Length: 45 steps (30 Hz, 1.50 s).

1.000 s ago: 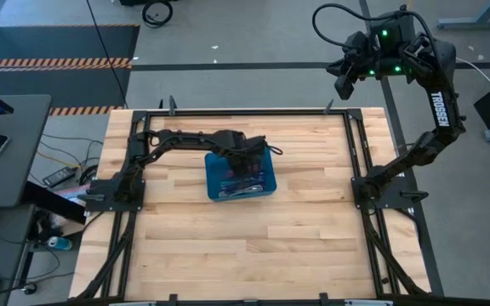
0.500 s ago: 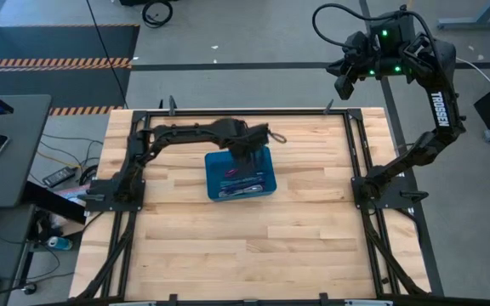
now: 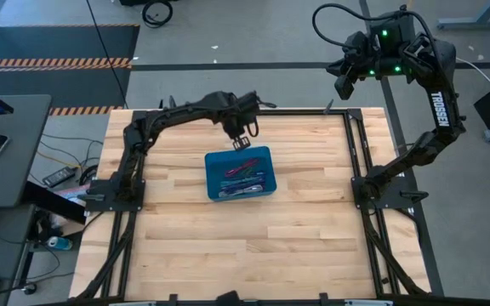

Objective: Pick and place USB-C Cables
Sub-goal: Adjust the blue bin

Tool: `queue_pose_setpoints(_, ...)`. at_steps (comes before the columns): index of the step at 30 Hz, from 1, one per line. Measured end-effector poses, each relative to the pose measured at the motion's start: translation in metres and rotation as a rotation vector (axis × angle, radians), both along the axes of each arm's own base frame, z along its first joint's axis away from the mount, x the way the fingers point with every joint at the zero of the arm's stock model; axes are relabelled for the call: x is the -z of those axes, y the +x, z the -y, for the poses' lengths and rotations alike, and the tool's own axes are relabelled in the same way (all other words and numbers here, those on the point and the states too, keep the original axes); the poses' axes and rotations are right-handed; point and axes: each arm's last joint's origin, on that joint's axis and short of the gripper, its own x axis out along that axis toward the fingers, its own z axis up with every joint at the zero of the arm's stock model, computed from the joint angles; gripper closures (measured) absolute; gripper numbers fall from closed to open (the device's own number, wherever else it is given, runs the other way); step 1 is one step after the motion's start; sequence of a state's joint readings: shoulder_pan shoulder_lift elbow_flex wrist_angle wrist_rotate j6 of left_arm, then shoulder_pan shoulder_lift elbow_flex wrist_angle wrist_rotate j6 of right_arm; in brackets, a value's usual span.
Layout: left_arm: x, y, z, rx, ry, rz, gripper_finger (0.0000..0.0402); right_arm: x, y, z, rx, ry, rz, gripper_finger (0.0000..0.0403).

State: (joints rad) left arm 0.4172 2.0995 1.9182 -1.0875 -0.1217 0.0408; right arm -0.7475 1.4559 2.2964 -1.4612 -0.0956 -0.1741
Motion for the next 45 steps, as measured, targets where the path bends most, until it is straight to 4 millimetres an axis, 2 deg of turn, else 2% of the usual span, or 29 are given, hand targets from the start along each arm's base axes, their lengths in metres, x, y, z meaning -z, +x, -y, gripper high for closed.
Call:
queue_pose_setpoints(6, 0.005, 0.001, -0.007, 0.019, 0.008, 0.018, 0.0398, 0.000, 0.000, 0.000, 0.000, 0.000, 0.000, 0.0347)
queue_pose_setpoints(9, 0.017, 0.003, -0.007, 0.030, -0.016, 0.042, 0.0399, 0.000, 0.000, 0.000, 0.000, 0.000, 0.000, 0.0347)
queue_pose_setpoints(16, 0.054, -0.005, 0.002, 0.030, -0.074, -0.036, 0.0400, 0.000, 0.000, 0.000, 0.000, 0.000, 0.000, 0.0347)
queue_pose_setpoints(23, 0.079, -0.010, 0.010, 0.008, -0.115, -0.039, 0.0401, 0.000, 0.000, 0.000, 0.000, 0.000, 0.000, 0.0347)
queue_pose_setpoints(27, 0.083, -0.003, 0.019, 0.021, -0.152, 0.018, 0.0401, 0.000, 0.000, 0.000, 0.000, -0.001, 0.001, 0.0347)
queue_pose_setpoints(37, 0.080, 0.020, 0.058, 0.082, -0.150, 0.118, 0.0401, 0.000, 0.000, 0.000, 0.000, -0.001, 0.001, 0.0347)
queue_pose_setpoints(45, 0.075, 0.032, 0.079, 0.139, -0.167, 0.182, 0.0401, -0.001, 0.001, 0.001, 0.000, -0.011, 0.013, 0.0347)
